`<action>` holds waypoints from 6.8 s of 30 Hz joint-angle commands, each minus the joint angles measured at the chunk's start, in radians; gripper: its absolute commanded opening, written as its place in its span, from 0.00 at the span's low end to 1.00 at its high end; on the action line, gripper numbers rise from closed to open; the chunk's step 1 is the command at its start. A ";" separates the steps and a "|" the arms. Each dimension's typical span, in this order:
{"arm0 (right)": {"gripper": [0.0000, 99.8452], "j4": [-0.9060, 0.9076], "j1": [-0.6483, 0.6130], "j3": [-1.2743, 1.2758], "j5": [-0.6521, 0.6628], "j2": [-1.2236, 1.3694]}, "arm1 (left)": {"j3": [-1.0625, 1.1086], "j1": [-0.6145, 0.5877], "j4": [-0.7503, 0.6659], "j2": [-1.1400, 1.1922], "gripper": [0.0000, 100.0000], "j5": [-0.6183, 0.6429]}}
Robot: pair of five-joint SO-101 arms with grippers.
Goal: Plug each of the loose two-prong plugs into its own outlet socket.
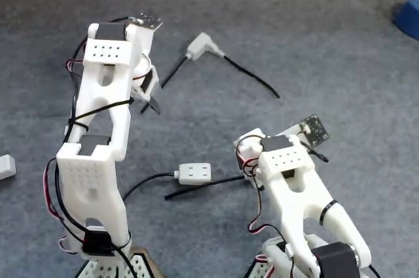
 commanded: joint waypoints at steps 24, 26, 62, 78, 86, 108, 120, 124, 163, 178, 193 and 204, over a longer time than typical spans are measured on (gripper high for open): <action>0.16 -0.188 0.028 0.131 0.017 -0.016 | 0.012 0.002 -0.005 -0.061 0.27 -0.009; 0.15 -0.188 0.028 0.134 0.017 -0.016 | 0.012 0.002 -0.005 -0.061 0.27 -0.009; 0.01 0.453 0.050 -0.348 1.752 -0.013 | 0.012 -0.004 -0.009 -0.061 0.27 -0.011; 0.01 0.383 0.047 -0.768 1.765 0.079 | -0.016 -0.028 0.002 -0.142 0.28 -0.054; 0.01 0.239 -0.102 -0.604 1.668 0.012 | 0.409 -0.042 -0.259 -0.638 0.37 -0.021; 0.01 -0.189 -0.084 -0.153 1.490 -0.084 | 2.072 -0.044 -1.145 -1.942 0.47 -0.252; 0.01 -0.193 -0.196 0.004 1.447 -0.168 | 2.077 0.001 -0.921 -2.275 0.47 -0.229; 0.01 -0.193 -0.225 0.096 1.447 -0.344 | 2.015 0.001 -0.922 -2.224 0.47 -0.224; 0.01 -0.061 -0.357 0.027 1.444 -0.478 | 1.758 0.142 -1.131 -1.460 0.47 -0.127; 0.01 0.191 -0.357 -0.377 1.462 -0.475 | 1.767 0.131 -1.129 -1.460 0.47 -0.126; 0.01 0.559 -0.268 -0.608 1.692 -0.193 | 1.819 0.065 -1.125 -1.461 0.47 -0.095; 0.01 0.783 -0.424 -1.026 2.035 0.243 | 1.804 -0.090 -1.033 -1.458 0.47 -0.055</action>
